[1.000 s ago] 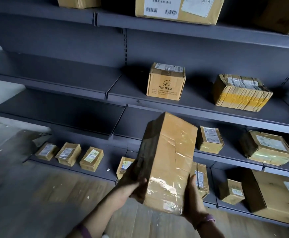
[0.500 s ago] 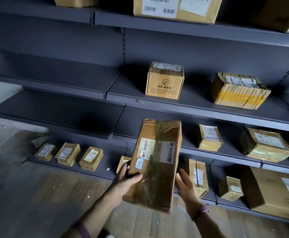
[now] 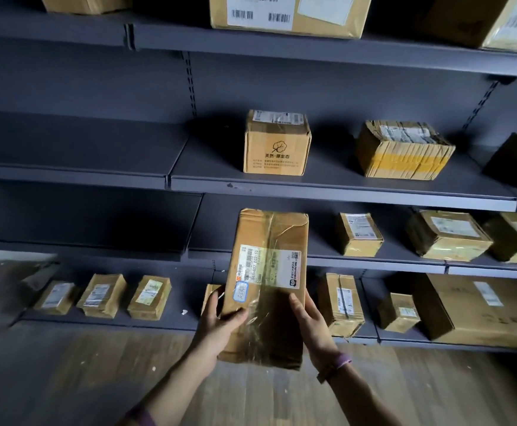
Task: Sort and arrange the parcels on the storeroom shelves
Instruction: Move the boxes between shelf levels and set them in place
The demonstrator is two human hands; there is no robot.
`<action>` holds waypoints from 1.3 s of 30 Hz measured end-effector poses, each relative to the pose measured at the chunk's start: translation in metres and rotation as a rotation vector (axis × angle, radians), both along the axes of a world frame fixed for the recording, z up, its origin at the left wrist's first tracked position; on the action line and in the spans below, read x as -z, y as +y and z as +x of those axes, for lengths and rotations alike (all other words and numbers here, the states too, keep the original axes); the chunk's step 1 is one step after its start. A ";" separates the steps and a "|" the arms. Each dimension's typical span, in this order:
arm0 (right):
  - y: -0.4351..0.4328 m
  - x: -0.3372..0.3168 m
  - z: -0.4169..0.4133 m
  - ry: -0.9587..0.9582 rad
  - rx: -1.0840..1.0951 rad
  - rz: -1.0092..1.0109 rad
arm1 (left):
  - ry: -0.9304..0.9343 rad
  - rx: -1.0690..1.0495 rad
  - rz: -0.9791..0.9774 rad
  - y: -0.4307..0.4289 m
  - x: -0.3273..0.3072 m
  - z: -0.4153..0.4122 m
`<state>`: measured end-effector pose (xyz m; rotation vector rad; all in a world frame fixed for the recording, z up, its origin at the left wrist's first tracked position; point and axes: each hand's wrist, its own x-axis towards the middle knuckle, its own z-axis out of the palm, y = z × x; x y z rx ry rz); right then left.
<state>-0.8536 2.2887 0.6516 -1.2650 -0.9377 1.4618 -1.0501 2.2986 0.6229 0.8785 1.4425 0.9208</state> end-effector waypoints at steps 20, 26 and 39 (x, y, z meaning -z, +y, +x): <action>-0.153 -0.012 0.188 -0.051 0.853 0.056 | -0.056 0.793 0.031 -0.019 -0.022 0.266; -0.211 -0.005 0.283 -0.051 1.027 0.047 | -0.066 0.975 0.026 -0.060 -0.028 0.384; -0.260 -0.003 0.499 0.030 1.274 0.096 | 0.001 1.230 0.022 -0.092 -0.040 0.629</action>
